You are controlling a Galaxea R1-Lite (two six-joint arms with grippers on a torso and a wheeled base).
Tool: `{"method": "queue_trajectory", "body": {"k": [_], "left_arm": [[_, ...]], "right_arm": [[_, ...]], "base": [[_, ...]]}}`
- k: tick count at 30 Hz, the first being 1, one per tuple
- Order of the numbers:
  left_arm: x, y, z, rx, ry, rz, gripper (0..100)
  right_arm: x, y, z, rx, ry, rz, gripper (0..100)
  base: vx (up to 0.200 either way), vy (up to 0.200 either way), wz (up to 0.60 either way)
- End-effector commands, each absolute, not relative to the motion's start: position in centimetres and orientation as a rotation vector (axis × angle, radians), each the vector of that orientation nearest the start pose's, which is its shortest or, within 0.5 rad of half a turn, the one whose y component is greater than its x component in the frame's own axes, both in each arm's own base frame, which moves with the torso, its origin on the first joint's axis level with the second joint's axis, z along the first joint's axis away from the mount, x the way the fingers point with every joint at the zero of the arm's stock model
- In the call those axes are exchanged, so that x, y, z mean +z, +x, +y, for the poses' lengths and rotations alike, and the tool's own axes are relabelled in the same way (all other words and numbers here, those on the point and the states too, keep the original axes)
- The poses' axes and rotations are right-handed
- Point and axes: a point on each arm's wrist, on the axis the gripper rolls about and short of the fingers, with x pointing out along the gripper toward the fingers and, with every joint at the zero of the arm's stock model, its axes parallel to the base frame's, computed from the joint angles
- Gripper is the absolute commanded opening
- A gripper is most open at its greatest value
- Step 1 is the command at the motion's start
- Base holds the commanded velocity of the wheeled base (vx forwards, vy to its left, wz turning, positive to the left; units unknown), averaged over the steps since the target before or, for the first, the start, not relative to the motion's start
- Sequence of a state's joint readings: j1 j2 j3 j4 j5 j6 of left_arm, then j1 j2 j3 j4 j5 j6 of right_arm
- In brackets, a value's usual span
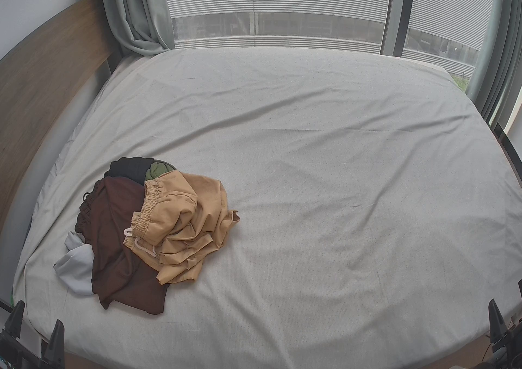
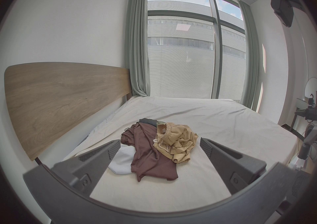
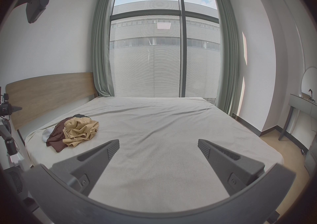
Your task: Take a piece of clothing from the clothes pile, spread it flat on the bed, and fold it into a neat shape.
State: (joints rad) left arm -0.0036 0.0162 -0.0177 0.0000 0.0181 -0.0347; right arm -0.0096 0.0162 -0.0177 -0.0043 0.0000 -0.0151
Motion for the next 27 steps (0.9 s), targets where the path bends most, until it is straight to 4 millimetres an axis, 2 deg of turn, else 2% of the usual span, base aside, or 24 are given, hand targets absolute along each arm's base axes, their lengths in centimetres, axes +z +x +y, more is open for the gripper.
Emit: {"method": "queue_trajectory", "body": {"k": [1,27], "left_arm": [[7.55,-2.28,0.05,0.015,-0.035,0.0,100],[7.6,-2.28,0.03,0.012,-0.025,-0.005,100]], "right_arm": [[7.6,-2.28,0.02,-0.011,-0.015,-0.005,100],[7.63,-2.28,0.02,-0.012,-0.011,-0.008,100]], "base": [[0.0,0.0,0.0],[0.0,0.0,0.0]]}}
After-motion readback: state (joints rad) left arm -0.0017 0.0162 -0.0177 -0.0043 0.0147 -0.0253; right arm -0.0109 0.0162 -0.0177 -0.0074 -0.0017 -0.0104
